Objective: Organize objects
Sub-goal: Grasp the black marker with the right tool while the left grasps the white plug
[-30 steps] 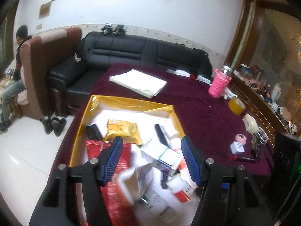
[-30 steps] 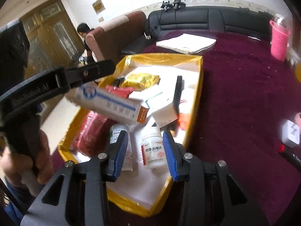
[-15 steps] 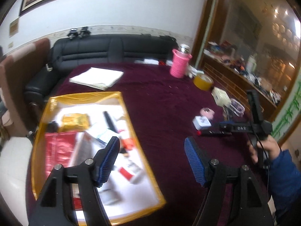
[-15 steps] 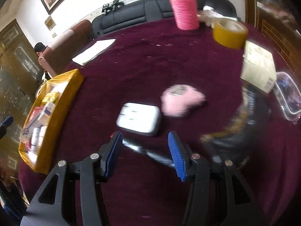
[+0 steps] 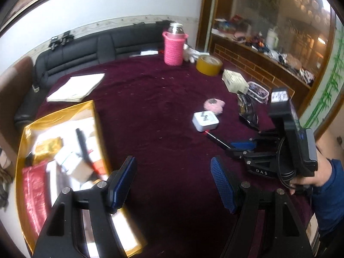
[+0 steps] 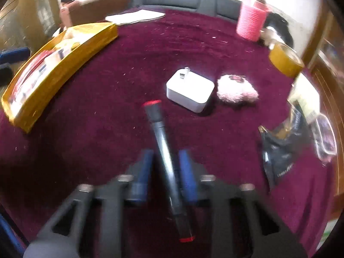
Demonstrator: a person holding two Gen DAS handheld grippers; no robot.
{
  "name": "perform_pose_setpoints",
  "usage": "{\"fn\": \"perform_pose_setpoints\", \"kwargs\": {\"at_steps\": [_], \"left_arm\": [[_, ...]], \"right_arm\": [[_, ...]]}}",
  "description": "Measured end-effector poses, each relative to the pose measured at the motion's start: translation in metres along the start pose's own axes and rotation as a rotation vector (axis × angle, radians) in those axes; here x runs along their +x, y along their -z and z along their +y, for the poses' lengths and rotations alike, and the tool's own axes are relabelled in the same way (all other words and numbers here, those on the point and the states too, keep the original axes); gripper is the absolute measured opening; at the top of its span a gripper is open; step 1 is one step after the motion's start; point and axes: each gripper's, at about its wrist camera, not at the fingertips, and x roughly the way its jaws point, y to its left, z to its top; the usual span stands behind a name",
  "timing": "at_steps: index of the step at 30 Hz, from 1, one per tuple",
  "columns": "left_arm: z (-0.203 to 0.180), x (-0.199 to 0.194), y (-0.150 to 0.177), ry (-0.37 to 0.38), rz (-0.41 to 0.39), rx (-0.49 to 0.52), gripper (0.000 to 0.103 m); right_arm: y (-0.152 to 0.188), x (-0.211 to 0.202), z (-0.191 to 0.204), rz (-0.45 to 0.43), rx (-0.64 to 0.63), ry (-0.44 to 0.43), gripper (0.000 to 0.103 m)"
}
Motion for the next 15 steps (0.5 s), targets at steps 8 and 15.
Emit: {"fn": "perform_pose_setpoints", "kwargs": {"at_steps": [8, 15], "left_arm": [[-0.046, 0.063, -0.031, 0.056, 0.068, 0.242, 0.065], [-0.071, 0.132, -0.054, -0.013, 0.121, 0.516, 0.066]], "right_arm": [[0.026, -0.033, -0.063, -0.264, 0.416, -0.31, 0.012], [0.037, -0.054, -0.1, -0.417, 0.57, -0.395, 0.012]]}}
